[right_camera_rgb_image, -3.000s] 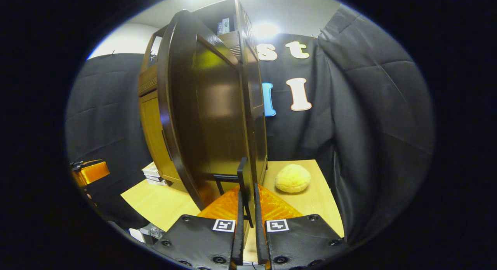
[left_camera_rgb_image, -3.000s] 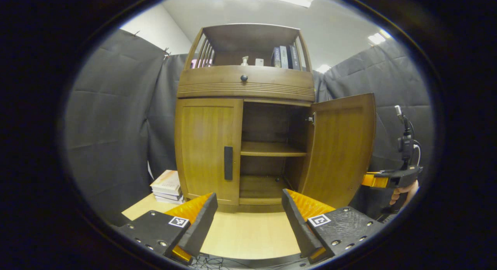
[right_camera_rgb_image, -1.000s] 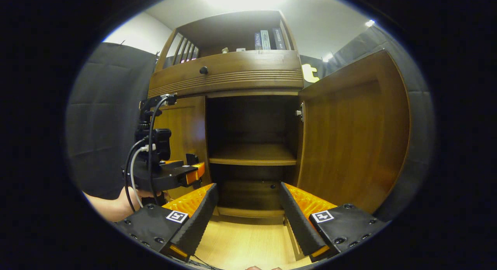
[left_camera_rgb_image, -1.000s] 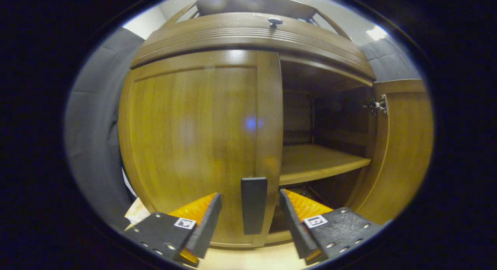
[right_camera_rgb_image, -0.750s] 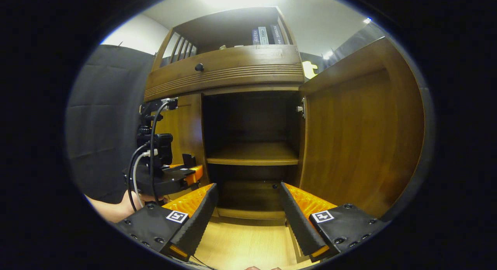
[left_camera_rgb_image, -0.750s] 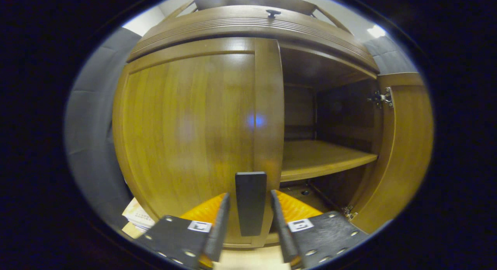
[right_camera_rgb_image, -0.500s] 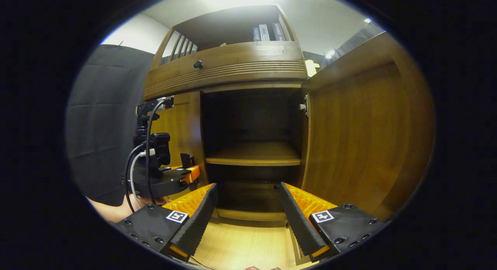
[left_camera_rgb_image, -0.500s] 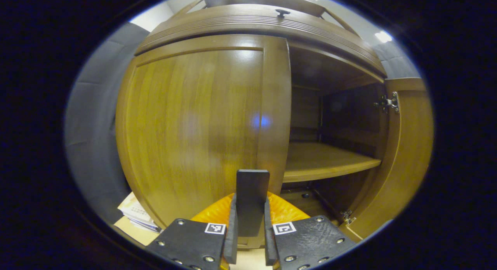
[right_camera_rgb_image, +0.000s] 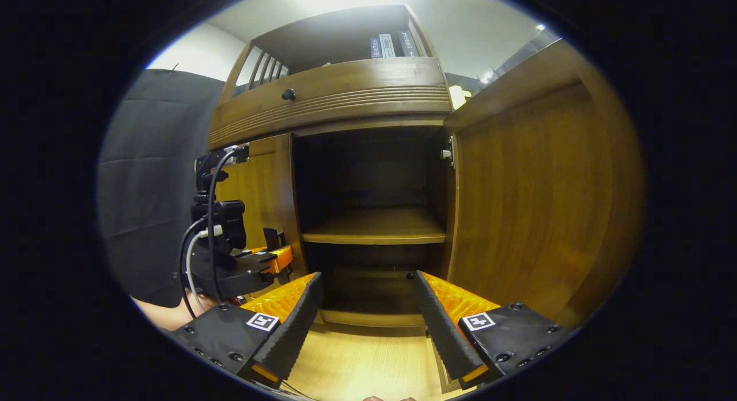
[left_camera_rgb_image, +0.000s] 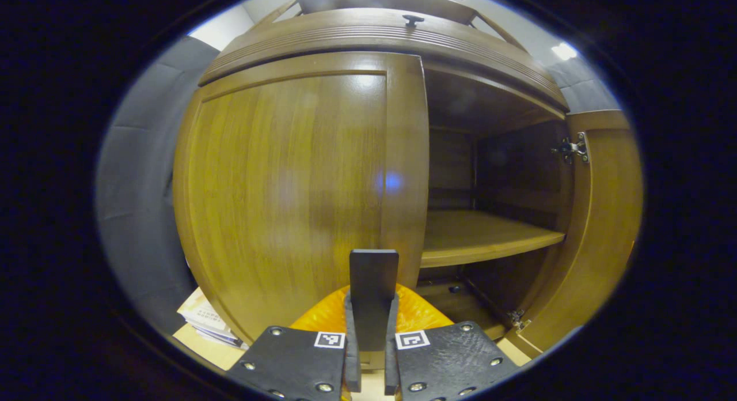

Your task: Open the right door of the double-door shoe cabinet with the right hand, and open the left door with the left hand.

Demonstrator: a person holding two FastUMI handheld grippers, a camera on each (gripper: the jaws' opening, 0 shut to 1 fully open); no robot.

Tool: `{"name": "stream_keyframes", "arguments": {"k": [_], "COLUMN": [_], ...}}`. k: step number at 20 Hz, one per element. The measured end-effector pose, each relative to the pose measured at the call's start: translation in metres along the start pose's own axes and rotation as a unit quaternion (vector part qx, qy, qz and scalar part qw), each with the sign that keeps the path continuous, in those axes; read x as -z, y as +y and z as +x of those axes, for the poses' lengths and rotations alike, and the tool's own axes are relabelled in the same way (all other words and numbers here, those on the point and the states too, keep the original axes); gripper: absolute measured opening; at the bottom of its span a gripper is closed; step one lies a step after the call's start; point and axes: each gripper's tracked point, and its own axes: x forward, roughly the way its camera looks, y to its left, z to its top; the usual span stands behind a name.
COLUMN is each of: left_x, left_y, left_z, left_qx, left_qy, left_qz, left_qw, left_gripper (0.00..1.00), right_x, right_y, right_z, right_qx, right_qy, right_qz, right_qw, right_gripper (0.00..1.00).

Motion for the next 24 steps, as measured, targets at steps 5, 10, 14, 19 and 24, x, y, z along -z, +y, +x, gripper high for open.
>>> {"name": "stream_keyframes", "arguments": {"k": [5,10,14,19,24], "left_x": [0.004,0.005,0.007,0.010,0.009], "left_y": [0.001,0.007,0.014,0.028,0.041], "left_z": [-0.020,-0.048,-0.072,-0.103,-0.128], "left_qx": [0.014,0.030,0.041,0.040,0.036], "left_qy": [0.002,0.001,0.001,-0.002,-0.006], "left_qz": [-0.002,-0.002,-0.003,-0.007,-0.010], "left_qw": [1.000,1.000,0.999,0.999,0.999], "left_gripper": [0.20,0.15,0.17,0.15,0.19], "right_x": [0.003,0.005,0.005,0.005,0.008], "right_y": [0.005,0.013,0.013,0.012,0.011], "right_z": [-0.008,-0.019,-0.026,-0.033,-0.045], "right_qx": [0.002,0.004,0.012,0.022,0.036], "right_qy": [0.001,0.004,0.000,-0.001,0.000], "right_qz": [0.001,-0.001,-0.014,-0.015,-0.014], "right_qw": [1.000,1.000,1.000,1.000,0.999], "right_gripper": [1.00,0.97,1.00,1.00,0.97]}}
